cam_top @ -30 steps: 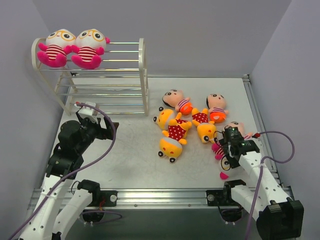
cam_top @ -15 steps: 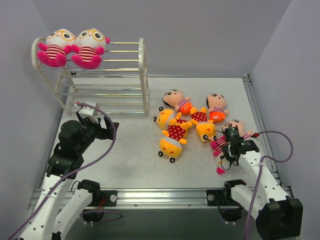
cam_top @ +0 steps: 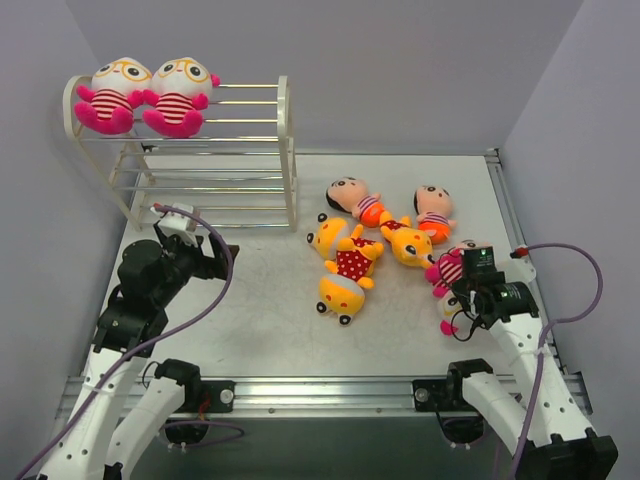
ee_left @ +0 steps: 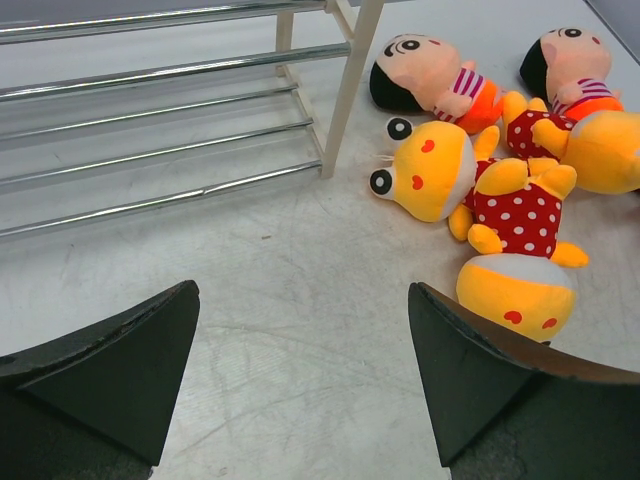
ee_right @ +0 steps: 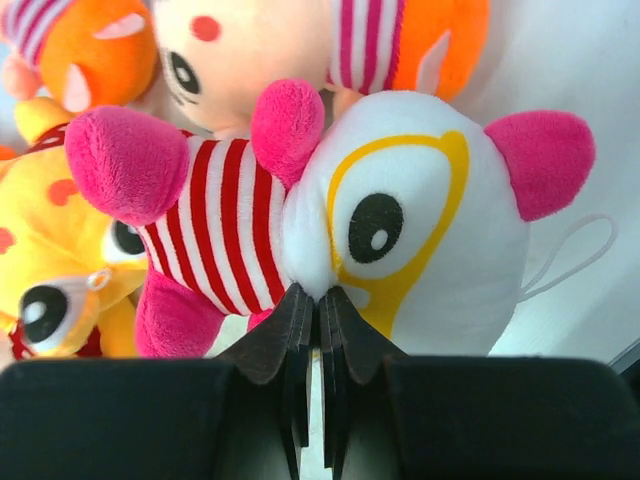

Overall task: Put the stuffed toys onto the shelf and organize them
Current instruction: Grab a stuffed toy with the right arm

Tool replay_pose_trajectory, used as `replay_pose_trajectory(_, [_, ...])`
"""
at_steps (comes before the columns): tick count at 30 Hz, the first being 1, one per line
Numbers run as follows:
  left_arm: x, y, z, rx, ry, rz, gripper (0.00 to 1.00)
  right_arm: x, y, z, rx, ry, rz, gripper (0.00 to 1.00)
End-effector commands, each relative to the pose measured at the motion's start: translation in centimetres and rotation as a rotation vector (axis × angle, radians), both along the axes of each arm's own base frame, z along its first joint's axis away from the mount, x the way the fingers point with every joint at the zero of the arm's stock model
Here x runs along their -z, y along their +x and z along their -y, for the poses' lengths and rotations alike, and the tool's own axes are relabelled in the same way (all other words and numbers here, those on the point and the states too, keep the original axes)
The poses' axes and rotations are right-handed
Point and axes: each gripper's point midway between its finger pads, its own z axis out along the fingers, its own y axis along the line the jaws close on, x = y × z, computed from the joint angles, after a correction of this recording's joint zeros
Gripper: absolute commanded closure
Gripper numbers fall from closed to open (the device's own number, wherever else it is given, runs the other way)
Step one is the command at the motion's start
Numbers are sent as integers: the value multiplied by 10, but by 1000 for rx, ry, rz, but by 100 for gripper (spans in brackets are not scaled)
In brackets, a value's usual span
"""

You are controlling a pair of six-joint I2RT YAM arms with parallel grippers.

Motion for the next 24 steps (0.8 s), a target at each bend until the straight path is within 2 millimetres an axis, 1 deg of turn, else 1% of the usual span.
replay_pose_trajectory(1, [-16, 4, 8, 35, -19, 54, 6, -31, 0, 8, -110, -102, 37, 100])
replay_pose_trajectory(2, [-15, 6, 9, 41, -17, 47, 6, -37, 2, 8, -133, -116, 45, 100])
replay_pose_trajectory(3, [-15, 6, 11, 49, -22, 41, 6, -49, 5, 8, -153, -132, 65, 100])
replay_pose_trajectory(5, [-12, 7, 16, 75, -27, 15, 6, -60, 10, 7, -252, -188, 56, 100])
replay_pose_trajectory(6, [-13, 7, 19, 84, -33, 8, 6, -71, 14, 7, -269, -204, 72, 100])
replay_pose_trajectory(7, [-14, 7, 21, 95, -37, 0, 6, -77, 18, 5, -297, -215, 90, 100])
replay_pose_trajectory(9, [-16, 6, 26, 119, -49, -17, 6, -83, 22, -2, -392, -243, 84, 100])
replay_pose_trajectory(10, [-16, 6, 27, 128, -52, -23, 6, -90, 29, -7, -431, -254, 107, 100])
replay_pose_trajectory(11, [-16, 5, 30, 139, -55, -34, 6, -91, 34, -10, -486, -278, 96, 100])
replay_pose_trajectory(12, [-17, 4, 30, 143, -55, -40, 6, -91, 38, -21, -550, -275, 101, 100])
replay_pose_trajectory(13, [-17, 3, 31, 147, -55, -47, 6, -95, 47, -28, -594, -282, 113, 100])
replay_pose_trajectory(14, [-16, 3, 33, 158, -58, -57, 6, -97, 51, -35, -635, -289, 119, 100])
replay_pose_trajectory(15, [-15, 1, 34, 163, -59, -71, 6, -98, 53, -48, -713, -306, 121, 100])
replay_pose_trajectory(16, [-18, 1, 35, 172, -63, -73, 6, -102, 61, -61, -765, -302, 145, 100])
replay_pose_trajectory(17, [-18, 0, 37, 182, -70, -83, 6, -103, 64, -72, -823, -306, 156, 100])
replay_pose_trajectory(18, [-17, -4, 39, 195, -75, -97, 6, -104, 66, -81, -876, -316, 160, 100])
replay_pose_trajectory(19, [-18, -5, 41, 205, -80, -104, 6, -105, 71, -97, -941, -311, 183, 100])
replay_pose_trajectory(20, [-20, -6, 42, 211, -87, -109, 6, -106, 71, -115, -1025, -283, 214, 100])
replay_pose_trajectory(21, [-19, -9, 45, 231, -90, -124, 6, -109, 73, -124, -1067, -287, 234, 100])
replay_pose_trajectory(22, [-19, -11, 47, 239, -93, -130, 6, -108, 74, -142, -1128, -291, 245, 100])
replay_pose_trajectory(23, [-22, -12, 48, 247, -96, -133, 6, -109, 74, -154, -1176, -294, 255, 100])
replay_pose_trajectory(24, [-20, -15, 51, 261, -100, -152, 6, -115, 74, -166, -1222, -306, 275, 100])
